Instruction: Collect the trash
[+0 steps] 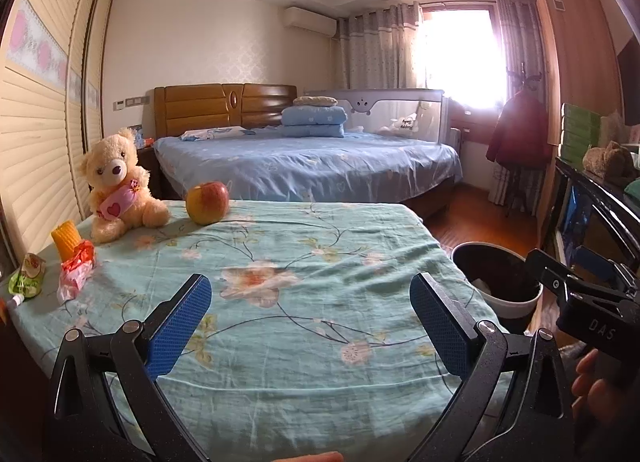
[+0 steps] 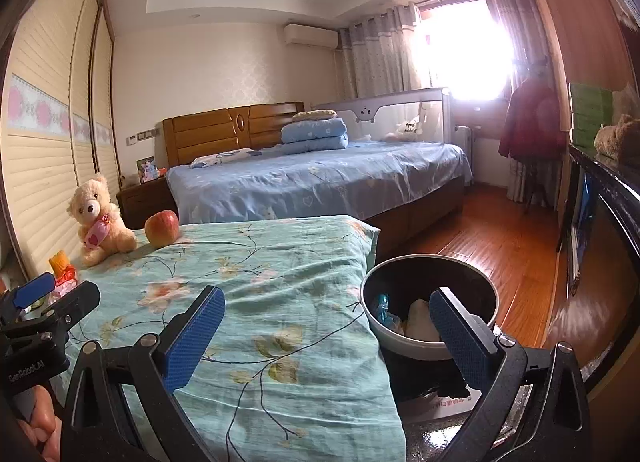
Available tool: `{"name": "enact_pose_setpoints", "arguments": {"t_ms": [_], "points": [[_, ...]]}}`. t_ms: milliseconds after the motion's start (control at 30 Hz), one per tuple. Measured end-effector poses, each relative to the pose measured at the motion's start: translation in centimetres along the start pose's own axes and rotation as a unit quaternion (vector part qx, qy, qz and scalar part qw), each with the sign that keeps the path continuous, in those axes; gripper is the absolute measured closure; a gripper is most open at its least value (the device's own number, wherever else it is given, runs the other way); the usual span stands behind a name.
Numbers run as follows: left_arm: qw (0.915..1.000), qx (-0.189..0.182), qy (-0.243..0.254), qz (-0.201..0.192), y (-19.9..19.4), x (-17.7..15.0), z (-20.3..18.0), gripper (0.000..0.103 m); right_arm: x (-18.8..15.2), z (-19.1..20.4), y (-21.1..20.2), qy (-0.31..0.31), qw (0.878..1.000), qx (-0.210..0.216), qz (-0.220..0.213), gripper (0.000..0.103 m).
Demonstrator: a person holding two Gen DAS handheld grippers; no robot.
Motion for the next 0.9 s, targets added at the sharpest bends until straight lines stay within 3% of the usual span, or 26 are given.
{"name": "enact_pose_setpoints", "arguments": {"t_ms": [900], "points": [[1.0,0.008,0.001,0.0,-0.18,0.03,0.34,0.001,0.43,0.92,-0.73,0.006,1.0,0.022,-0.001,0.0]]}}
Point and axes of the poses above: each gripper's, at about its wrist camera, not at the fingertips, and y roughly the way its jaws point, z to its left, x to its top, the point moved 10 cm from there along y, roughly the way its jaws point, and after that the axes turned 5 degrees about -x, right-handed, at the moved point
